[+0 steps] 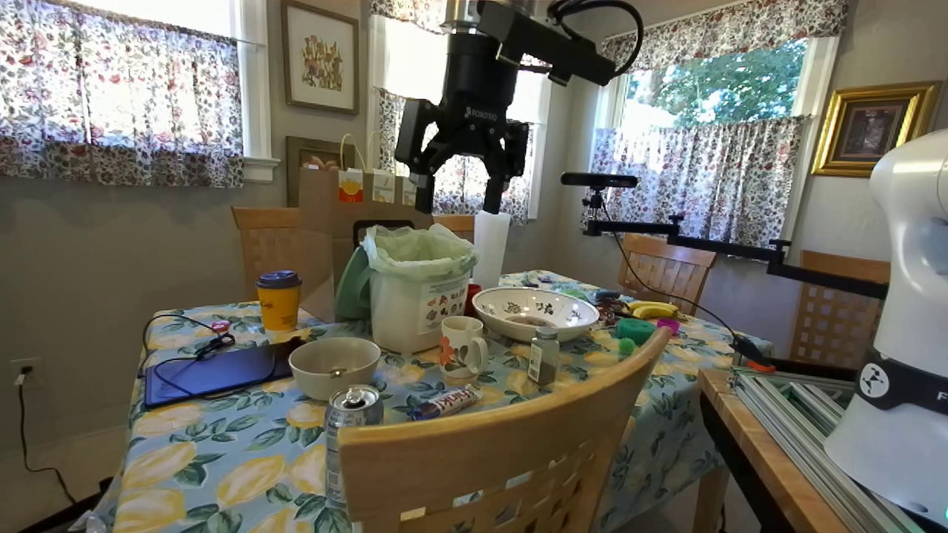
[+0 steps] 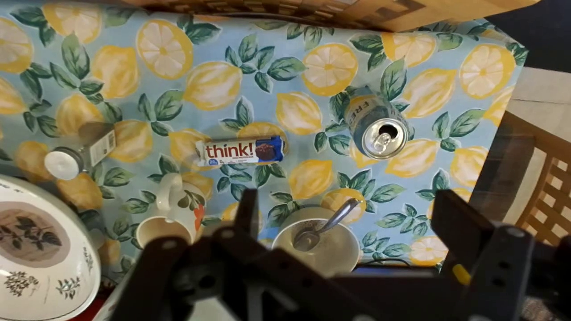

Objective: Move the can to the right

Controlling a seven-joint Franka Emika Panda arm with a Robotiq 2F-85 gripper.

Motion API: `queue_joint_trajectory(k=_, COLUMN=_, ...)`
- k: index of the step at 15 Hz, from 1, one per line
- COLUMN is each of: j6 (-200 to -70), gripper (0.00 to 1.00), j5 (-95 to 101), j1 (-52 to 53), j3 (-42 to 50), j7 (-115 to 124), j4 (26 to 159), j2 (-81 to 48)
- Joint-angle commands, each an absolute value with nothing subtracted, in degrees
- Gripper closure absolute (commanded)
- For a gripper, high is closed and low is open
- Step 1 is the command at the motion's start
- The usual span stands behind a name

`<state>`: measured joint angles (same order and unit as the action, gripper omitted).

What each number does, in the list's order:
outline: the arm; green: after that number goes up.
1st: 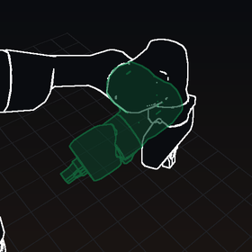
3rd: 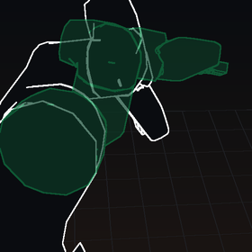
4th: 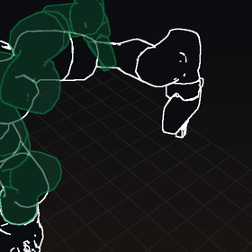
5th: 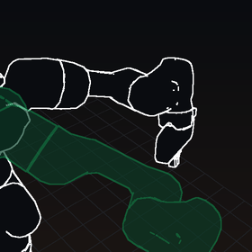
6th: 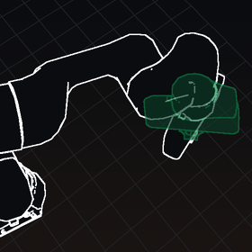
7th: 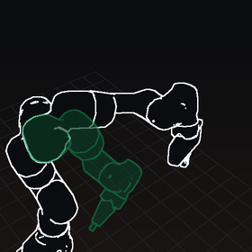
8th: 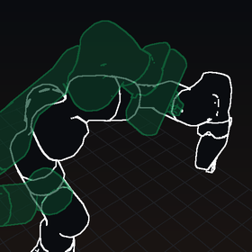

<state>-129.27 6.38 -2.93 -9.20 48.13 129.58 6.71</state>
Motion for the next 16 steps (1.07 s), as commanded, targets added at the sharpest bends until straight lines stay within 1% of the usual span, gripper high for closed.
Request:
queue_joint_trajectory(k=1, j6=-129.1, gripper=0.0, j5=8.2, j1=-1.5, j3=-7.8, j7=49.2, j4=129.5, j2=6.4)
queue_joint_trajectory(k=6, j6=-128.4, gripper=0.0, j5=8.0, j1=-1.2, j3=-7.1, j7=49.4, j4=128.3, j2=3.4)
queue_joint_trajectory(k=16, j6=-131.8, gripper=0.0, j5=5.7, j1=0.6, j3=-5.0, j7=49.2, j4=123.6, j2=-5.9)
